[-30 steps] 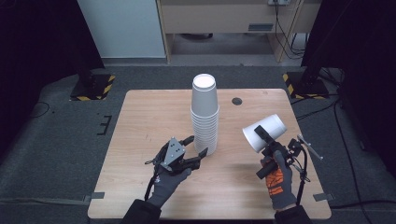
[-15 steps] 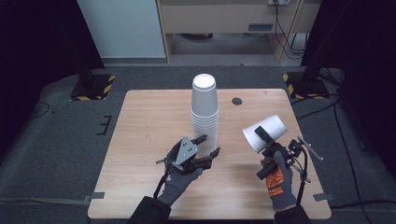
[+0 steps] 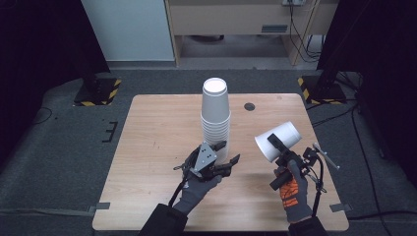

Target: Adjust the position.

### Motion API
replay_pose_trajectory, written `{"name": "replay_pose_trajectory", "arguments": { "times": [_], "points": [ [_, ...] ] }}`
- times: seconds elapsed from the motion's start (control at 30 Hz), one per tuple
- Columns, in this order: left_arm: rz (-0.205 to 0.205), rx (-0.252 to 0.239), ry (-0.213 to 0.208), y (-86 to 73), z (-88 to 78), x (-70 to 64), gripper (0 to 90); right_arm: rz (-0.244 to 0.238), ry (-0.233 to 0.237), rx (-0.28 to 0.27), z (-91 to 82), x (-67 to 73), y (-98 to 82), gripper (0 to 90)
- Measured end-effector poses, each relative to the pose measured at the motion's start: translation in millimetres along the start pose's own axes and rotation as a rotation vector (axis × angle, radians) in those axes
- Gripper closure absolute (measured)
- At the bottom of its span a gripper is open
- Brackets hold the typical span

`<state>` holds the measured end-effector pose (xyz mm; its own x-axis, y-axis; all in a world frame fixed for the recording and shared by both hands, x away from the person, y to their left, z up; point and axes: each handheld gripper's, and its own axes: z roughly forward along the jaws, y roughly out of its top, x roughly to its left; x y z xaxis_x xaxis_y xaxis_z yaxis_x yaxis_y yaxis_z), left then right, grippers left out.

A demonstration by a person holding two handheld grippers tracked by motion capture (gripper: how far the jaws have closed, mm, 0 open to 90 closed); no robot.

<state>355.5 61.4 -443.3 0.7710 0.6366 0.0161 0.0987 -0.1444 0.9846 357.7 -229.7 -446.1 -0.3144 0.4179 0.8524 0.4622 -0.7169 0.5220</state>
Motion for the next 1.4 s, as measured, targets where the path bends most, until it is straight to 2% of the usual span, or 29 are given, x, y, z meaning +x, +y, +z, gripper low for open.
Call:
{"name": "replay_pose_trajectory", "arguments": {
  "times": [0.17, 0.3, 0.7, 1.03, 1.4],
  "points": [
    [-0.003, -0.010, -0.009, 0.8, 5.6, -2.7, 35.4, -0.012, -0.004, 0.009, -1.0, -0.6, 0.2, 15.4],
    [-0.001, -0.012, -0.017, 0.1, 9.7, -3.5, 36.0, 0.002, -0.001, 0.015, -0.8, -0.8, -0.8, 15.4],
    [0.001, -0.019, -0.036, -4.0, 28.9, -7.3, 41.0, 0.003, 0.009, 0.030, -1.4, -0.8, -1.9, 15.4],
    [-0.018, -0.033, -0.040, -8.1, 46.6, -7.8, 42.9, 0.016, 0.014, 0.042, -0.9, -0.7, -2.4, 15.4],
    [-0.018, -0.052, -0.056, -1.6, 60.8, -10.6, 43.1, 0.022, 0.014, 0.055, 0.1, -1.9, -3.9, 15.4]
  ]
}}
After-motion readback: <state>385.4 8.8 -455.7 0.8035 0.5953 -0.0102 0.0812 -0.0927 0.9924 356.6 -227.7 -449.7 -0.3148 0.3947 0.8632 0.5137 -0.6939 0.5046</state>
